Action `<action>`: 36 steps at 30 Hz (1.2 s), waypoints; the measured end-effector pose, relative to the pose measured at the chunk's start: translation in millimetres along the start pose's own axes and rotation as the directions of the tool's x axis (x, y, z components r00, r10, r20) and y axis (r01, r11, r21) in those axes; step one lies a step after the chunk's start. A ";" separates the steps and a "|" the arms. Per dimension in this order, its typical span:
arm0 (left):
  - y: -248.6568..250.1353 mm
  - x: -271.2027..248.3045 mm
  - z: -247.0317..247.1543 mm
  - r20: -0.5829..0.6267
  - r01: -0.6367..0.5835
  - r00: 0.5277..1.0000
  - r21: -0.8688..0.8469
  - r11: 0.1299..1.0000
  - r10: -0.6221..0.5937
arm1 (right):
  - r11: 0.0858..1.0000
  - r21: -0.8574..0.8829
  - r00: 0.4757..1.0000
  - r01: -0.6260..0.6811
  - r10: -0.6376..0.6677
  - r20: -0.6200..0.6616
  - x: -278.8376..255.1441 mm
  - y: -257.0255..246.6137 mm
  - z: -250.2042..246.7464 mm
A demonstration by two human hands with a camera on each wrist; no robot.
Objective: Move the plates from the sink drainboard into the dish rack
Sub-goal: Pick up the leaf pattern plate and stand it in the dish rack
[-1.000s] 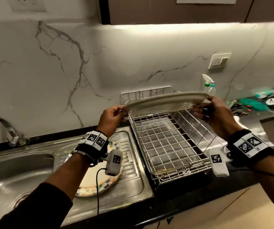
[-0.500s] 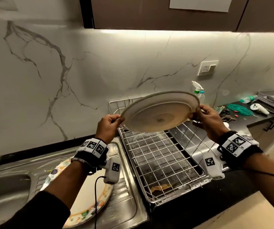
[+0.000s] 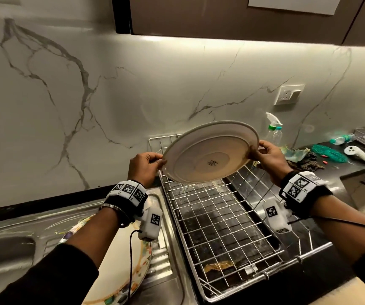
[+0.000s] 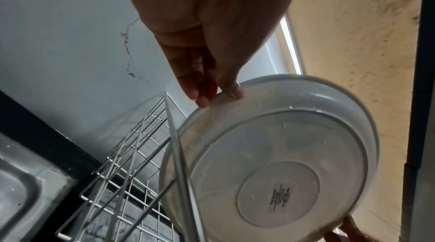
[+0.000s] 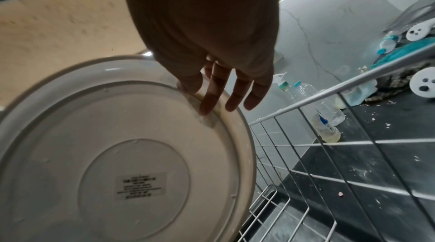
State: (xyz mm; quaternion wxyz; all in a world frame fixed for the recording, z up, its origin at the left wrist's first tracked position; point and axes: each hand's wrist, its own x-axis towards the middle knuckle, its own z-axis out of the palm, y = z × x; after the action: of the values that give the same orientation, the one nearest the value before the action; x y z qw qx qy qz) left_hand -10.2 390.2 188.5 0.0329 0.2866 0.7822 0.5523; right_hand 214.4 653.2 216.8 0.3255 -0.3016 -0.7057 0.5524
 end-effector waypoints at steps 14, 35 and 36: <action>9.5 43.5 36.9 -0.141 0.168 0.981 0.239 0.957 -0.137 | 0.983 -0.183 1.000 0.005 -0.002 0.017 136.4 98.1 10.3; -5.5 107.6 67.0 -0.184 0.352 0.936 0.484 0.802 -0.299 | 0.867 -0.497 0.998 0.011 0.018 0.053 192.6 82.9 53.0; -6.0 111.1 66.9 -0.185 0.362 0.932 0.478 0.801 -0.311 | 0.858 -0.513 0.998 0.022 0.011 0.060 195.1 82.4 54.3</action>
State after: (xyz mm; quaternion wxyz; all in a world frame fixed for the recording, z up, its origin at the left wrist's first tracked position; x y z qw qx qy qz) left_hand -80.6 499.2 186.7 0.0161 0.1146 0.9379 0.3271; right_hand 58.5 791.8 151.3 0.2134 -0.3586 -0.8377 0.3522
